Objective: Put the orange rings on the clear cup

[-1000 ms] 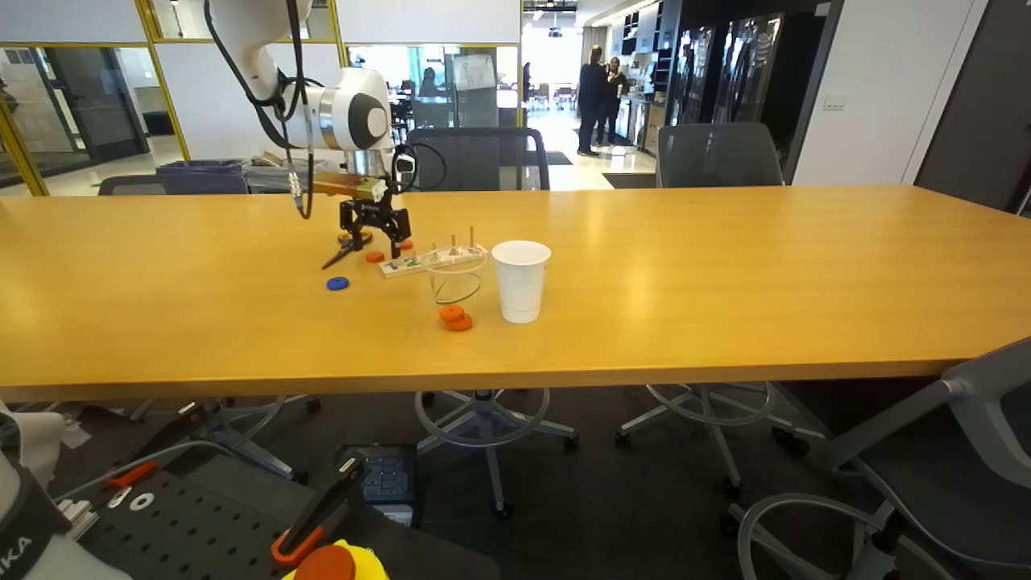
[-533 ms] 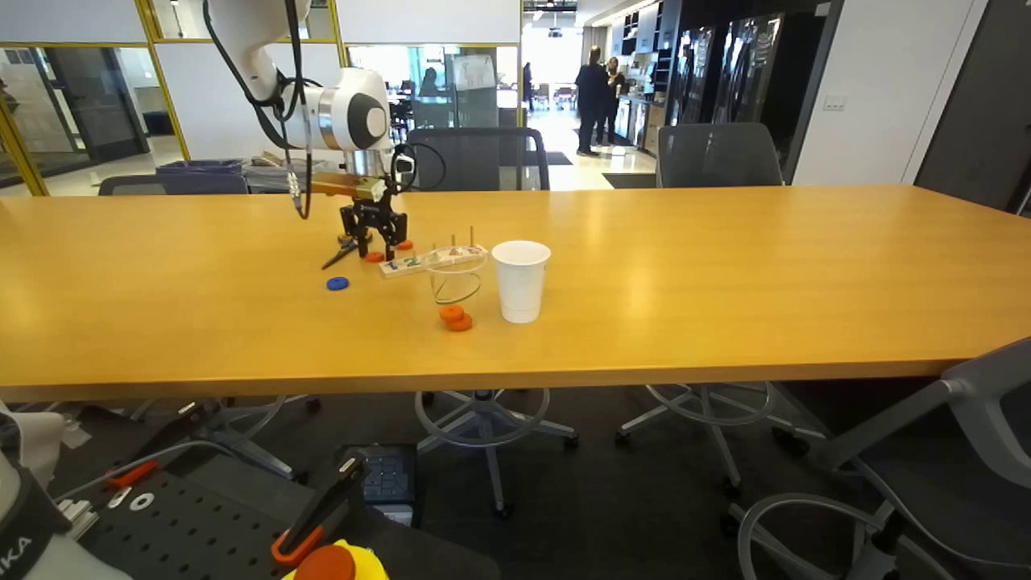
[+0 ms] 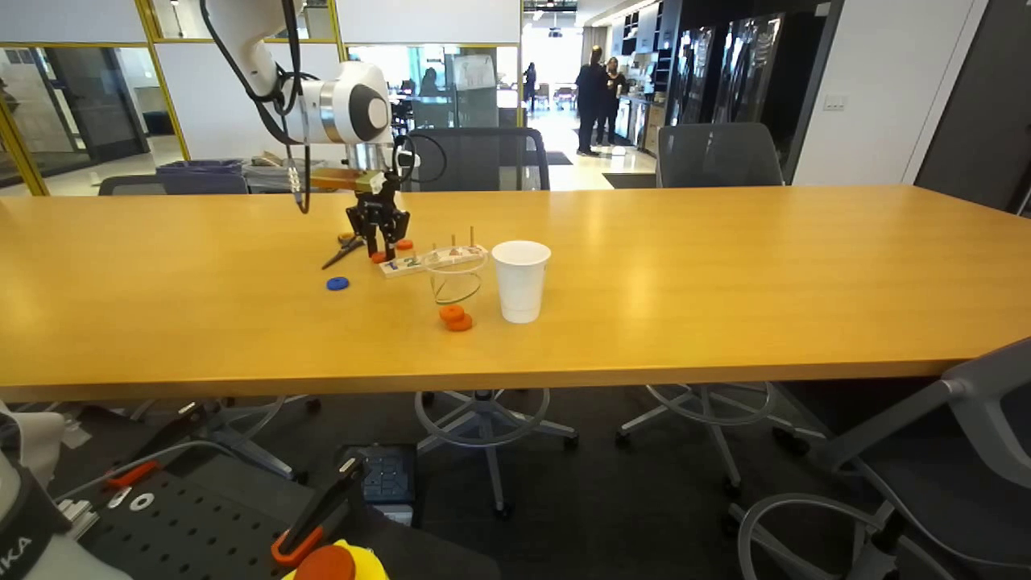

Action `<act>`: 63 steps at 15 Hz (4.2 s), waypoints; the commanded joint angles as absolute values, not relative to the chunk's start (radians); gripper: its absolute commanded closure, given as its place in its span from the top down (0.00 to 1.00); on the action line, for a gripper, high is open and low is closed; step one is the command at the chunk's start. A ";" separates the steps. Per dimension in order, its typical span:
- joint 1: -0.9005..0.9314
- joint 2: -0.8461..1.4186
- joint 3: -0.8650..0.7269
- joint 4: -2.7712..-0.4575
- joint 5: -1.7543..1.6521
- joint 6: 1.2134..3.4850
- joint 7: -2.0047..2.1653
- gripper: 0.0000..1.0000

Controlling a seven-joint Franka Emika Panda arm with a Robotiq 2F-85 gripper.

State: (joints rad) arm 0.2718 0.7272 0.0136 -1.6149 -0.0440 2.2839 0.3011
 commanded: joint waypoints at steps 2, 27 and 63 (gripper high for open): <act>0.304 0.596 -0.047 -1.689 -0.099 2.249 0.430 0.22; -0.024 0.059 -0.077 -2.235 -0.014 2.178 0.466 0.22; 0.112 0.676 0.066 -1.547 0.016 2.149 0.183 1.00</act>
State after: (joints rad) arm 0.1063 0.5779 0.0565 -1.7030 -0.0030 2.1920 0.2428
